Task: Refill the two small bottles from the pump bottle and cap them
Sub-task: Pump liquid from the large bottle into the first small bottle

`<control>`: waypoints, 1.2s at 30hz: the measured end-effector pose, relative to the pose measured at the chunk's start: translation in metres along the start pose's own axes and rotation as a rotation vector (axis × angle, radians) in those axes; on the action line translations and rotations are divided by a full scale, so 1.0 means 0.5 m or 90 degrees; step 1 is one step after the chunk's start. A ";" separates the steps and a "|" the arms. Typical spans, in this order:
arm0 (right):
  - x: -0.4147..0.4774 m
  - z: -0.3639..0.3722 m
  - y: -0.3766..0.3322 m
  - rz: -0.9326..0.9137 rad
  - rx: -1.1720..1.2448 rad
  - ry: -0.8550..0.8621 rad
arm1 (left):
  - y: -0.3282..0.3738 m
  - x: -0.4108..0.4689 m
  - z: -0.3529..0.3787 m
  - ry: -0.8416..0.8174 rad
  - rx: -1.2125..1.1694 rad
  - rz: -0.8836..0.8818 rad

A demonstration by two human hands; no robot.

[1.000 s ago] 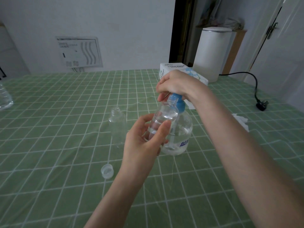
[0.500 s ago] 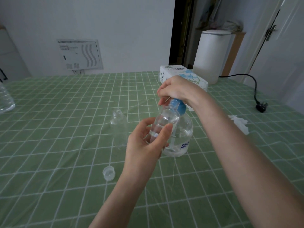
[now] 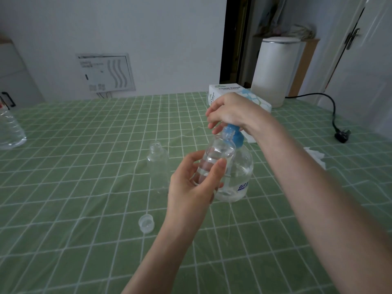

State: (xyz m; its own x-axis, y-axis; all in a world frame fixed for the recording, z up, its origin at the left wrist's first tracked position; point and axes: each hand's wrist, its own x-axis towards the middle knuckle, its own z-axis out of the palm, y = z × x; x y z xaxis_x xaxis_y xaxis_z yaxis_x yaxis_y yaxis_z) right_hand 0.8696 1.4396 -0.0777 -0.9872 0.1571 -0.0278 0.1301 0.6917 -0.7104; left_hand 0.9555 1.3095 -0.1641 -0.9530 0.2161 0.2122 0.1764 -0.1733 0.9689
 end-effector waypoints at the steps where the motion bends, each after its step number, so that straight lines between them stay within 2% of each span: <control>1: -0.001 0.003 0.003 0.003 0.004 0.000 | -0.001 0.000 -0.001 0.000 0.002 -0.001; 6: 0.000 0.011 0.012 0.016 0.013 0.000 | -0.003 -0.001 -0.002 -0.002 -0.001 0.000; 15: 0.006 -0.008 0.004 -0.015 0.011 0.073 | 0.004 0.005 0.000 -0.003 0.003 0.010; 24: 0.000 -0.002 -0.003 0.012 0.017 0.001 | 0.003 0.003 -0.003 -0.009 0.005 0.018; 31: -0.004 0.011 0.008 0.037 0.028 -0.008 | -0.003 0.000 -0.005 -0.006 0.006 0.016; 36: -0.003 0.005 -0.002 0.013 0.001 0.017 | 0.001 0.002 -0.001 -0.008 -0.003 0.019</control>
State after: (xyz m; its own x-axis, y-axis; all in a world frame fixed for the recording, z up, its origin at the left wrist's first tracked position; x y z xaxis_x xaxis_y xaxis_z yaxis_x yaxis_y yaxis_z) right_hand 0.8709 1.4369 -0.0785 -0.9816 0.1898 -0.0227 0.1493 0.6872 -0.7109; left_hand 0.9548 1.3092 -0.1634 -0.9440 0.2236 0.2424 0.2031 -0.1851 0.9615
